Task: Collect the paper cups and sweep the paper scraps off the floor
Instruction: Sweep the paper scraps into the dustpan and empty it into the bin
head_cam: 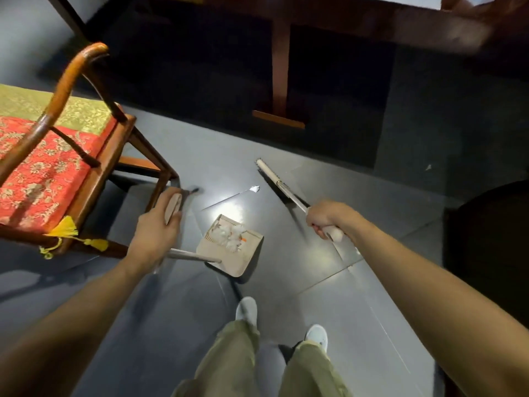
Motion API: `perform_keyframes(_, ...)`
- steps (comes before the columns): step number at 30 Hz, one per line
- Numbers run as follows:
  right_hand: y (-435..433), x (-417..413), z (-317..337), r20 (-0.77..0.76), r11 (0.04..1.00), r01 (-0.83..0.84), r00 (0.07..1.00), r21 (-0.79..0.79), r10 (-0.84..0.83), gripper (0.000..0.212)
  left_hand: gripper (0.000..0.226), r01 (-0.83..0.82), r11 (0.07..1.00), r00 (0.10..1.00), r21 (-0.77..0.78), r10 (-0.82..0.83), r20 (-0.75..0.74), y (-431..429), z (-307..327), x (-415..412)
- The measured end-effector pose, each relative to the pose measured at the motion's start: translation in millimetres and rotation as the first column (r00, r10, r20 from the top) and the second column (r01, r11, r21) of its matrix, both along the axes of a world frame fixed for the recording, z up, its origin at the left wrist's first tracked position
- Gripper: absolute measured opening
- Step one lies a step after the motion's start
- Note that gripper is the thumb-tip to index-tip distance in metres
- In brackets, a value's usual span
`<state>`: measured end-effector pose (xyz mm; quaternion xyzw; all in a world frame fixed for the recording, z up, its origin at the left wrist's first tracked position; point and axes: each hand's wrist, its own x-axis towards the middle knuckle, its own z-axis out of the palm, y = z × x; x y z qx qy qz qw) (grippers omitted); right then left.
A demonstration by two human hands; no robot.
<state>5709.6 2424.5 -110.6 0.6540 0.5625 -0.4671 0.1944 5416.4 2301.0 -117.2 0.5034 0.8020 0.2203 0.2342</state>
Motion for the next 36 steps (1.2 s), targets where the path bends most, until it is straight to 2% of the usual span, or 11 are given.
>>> perform_keyframes(2,6.5,-30.1,-13.1,0.080,0.992,-0.122,0.990,0.043,0.118,0.025,0.042,-0.004,1.000,1.000,-0.022,0.004,0.002,15.5,-4.9,-26.3)
perform_keyframes(5,6.5,-68.6,-25.6,0.135,0.959,-0.283,0.951,0.022,0.278,0.020,0.045,0.012,0.999,1.000,-0.030,-0.013,-0.016,43.0,-12.8,-55.5)
perform_keyframes(8,-8.5,-90.5,-28.4,0.131,0.919,-0.391,0.910,-0.049,0.394,0.009,0.044,0.045,0.999,0.999,-0.015,-0.045,-0.020,65.0,-18.0,-72.0)
perform_keyframes(10,-21.1,-94.1,-19.8,0.100,0.911,-0.400,0.907,-0.098,0.409,0.016,0.044,0.084,0.996,0.996,-0.009,-0.084,-0.007,72.4,-19.6,-75.4)
perform_keyframes(12,-28.2,-88.5,-8.0,0.005,0.939,-0.282,0.957,-0.198,0.288,0.019,0.045,0.125,0.992,0.992,-0.005,-0.124,0.030,77.8,-18.0,-73.6)
perform_keyframes(14,-28.8,-76.2,13.3,-0.086,0.943,-0.015,0.996,-0.334,-0.015,0.012,0.045,0.158,0.987,0.984,0.000,-0.158,0.083,80.0,-14.4,-70.0)
perform_keyframes(16,-25.7,-57.8,38.6,-0.125,0.912,0.145,0.970,-0.383,-0.207,0.013,0.045,0.184,0.983,0.976,-0.006,-0.182,0.117,80.8,-10.8,-68.1)
perform_keyframes(19,-25.6,-21.9,70.4,-0.158,0.843,0.311,0.897,-0.440,-0.413,0.038,0.041,0.255,0.967,0.959,0.013,-0.255,0.124,85.3,-6.6,-56.1)
perform_keyframes(24,-44.7,34.5,86.6,-0.160,0.770,0.539,0.774,-0.340,-0.613,0.040,0.039,0.437,0.899,0.891,0.043,-0.439,0.118,112.7,-0.5,2.1)
perform_keyframes(30,-55.6,99.9,74.8,-0.174,0.663,0.732,0.640,-0.155,-0.748,0.035,0.039,0.589,0.800,0.796,0.115,-0.599,0.084,159.8,9.8,75.4)
perform_keyframes(36,-28.0,190.1,54.4,-0.152,0.485,0.871,0.471,-0.077,-0.869,0.012,0.038,0.705,0.697,0.700,0.129,-0.713,0.029,213.3,8.0,160.4)
